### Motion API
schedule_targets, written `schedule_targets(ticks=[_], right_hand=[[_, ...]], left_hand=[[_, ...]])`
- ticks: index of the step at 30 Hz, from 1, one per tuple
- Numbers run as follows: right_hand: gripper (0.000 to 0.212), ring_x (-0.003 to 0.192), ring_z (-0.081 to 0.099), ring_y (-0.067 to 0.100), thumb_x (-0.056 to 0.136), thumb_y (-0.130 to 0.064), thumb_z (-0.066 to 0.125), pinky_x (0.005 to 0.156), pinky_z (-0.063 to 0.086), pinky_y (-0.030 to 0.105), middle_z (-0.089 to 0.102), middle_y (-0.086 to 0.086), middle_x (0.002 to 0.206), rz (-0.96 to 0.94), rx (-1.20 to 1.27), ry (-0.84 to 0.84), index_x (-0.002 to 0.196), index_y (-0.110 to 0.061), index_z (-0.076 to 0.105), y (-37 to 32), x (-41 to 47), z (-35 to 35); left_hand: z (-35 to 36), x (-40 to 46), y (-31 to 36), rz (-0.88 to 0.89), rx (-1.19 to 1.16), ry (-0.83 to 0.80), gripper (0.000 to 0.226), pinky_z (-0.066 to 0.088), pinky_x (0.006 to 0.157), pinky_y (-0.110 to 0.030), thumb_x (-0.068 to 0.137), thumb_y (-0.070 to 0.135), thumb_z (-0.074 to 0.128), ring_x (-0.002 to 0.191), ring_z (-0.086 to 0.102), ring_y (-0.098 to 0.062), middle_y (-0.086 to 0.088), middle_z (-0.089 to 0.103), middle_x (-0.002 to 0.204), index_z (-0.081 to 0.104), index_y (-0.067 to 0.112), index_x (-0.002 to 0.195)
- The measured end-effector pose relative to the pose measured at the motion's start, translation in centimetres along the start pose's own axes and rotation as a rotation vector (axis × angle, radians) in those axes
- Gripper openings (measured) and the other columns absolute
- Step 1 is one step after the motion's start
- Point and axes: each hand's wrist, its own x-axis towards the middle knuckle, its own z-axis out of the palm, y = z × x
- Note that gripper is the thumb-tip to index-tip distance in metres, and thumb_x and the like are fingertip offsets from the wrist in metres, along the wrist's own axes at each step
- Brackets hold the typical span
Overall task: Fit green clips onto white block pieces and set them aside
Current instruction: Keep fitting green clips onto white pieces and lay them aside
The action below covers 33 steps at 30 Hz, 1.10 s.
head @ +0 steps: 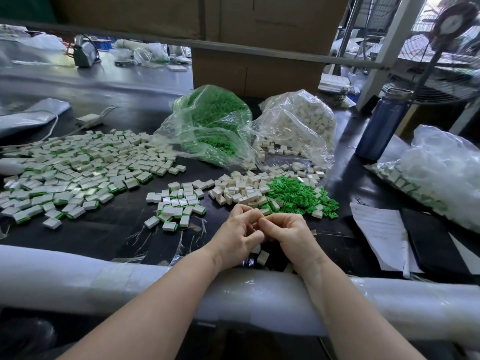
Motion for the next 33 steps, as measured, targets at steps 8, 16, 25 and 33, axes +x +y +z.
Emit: schedule_targets(ticks=[8,16,25,33], right_hand=[[0.019,0.053,0.061,0.007,0.087,0.003,0.057,0.052,0.047,0.015,0.066,0.001,0.057,0.005,-0.012,0.006,0.072,0.001,0.069,-0.18,-0.09,0.00],[0.021,0.050,0.059,0.007,0.087,0.001,0.058,0.050,0.046,0.016,0.065,0.001,0.054,0.009,-0.031,0.025,0.069,-0.001,0.069,-0.15,-0.03,0.05],[0.028,0.066,0.062,0.021,0.087,-0.026,0.055,0.062,0.054,0.030,0.065,0.013,0.072,-0.021,-0.040,0.066,0.082,-0.003,0.069,-0.11,0.15,0.39],[0.014,0.059,0.059,0.005,0.083,0.001,0.064,0.061,0.049,0.019,0.066,-0.002,0.065,-0.088,-0.130,0.197,0.077,-0.011,0.069,-0.12,0.12,-0.12]], left_hand=[[0.08,0.03,0.03,-0.017,0.019,-0.008,0.017,0.041,0.072,-0.014,0.083,0.004,0.054,0.073,0.045,-0.006,0.000,0.039,0.104,0.055,0.021,0.082],[0.06,-0.02,0.10,-0.028,0.021,-0.018,0.015,0.043,0.075,-0.018,0.084,0.006,0.054,0.072,0.045,-0.004,0.001,0.038,0.104,0.055,0.021,0.084],[-0.15,0.01,0.04,-0.012,-0.052,0.092,0.009,0.044,0.073,-0.008,0.089,0.012,0.059,0.077,0.050,-0.009,0.000,0.040,0.103,0.059,0.022,0.087],[-0.25,0.16,-0.03,-0.051,0.023,0.176,0.012,0.045,0.080,-0.018,0.087,0.014,0.062,0.082,0.053,-0.016,-0.005,0.044,0.104,0.065,0.007,0.097]])
